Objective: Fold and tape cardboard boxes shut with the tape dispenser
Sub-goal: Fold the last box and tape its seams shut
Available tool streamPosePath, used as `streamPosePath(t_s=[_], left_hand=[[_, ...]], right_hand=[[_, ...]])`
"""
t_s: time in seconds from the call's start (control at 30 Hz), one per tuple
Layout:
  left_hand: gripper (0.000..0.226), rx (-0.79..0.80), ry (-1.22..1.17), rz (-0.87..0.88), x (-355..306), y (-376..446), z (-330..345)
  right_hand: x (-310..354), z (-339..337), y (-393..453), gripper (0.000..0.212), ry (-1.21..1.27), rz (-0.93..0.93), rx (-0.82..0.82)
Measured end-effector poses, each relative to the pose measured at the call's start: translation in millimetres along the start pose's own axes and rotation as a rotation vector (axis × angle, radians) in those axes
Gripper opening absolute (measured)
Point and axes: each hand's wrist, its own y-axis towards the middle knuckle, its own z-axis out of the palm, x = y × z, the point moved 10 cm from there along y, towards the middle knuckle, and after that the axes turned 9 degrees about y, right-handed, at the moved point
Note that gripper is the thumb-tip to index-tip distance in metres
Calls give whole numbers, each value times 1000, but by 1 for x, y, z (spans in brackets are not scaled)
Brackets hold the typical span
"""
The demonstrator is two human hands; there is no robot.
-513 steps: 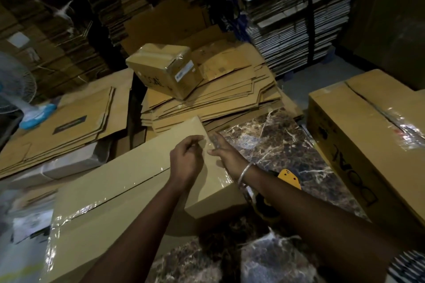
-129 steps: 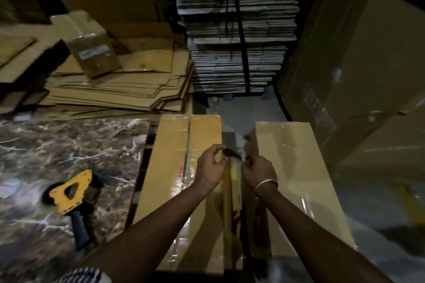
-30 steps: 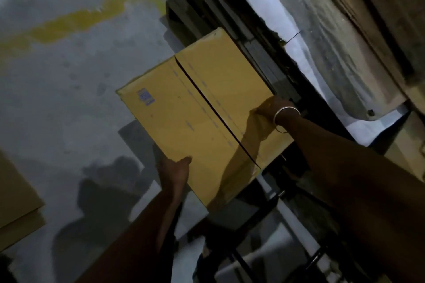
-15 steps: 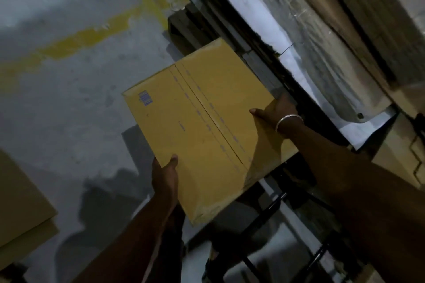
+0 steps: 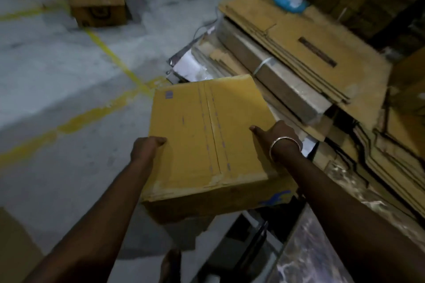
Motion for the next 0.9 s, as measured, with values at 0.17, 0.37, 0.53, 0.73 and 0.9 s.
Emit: streamPosePath(t_s=[0.17,0.37,0.53,0.73,0.9], left_hand=[[46,76,39,75,-59,-67,6],[13,186,15,201,-89,-185,57],[11,283,-2,310,-71,-277,125],[15,373,56,354,-12,-385,230],[24,431,324,366,28,-438,284]], right_hand=[[-32,-82,-38,87,29,1,-82],[-127,-157,-89,76,96,24,-147],[-259,-204,-142,78,128,103,-237],[-442,-233,-206,81,256,281,-250],[-541,-227,-242,82,328,362,-319]])
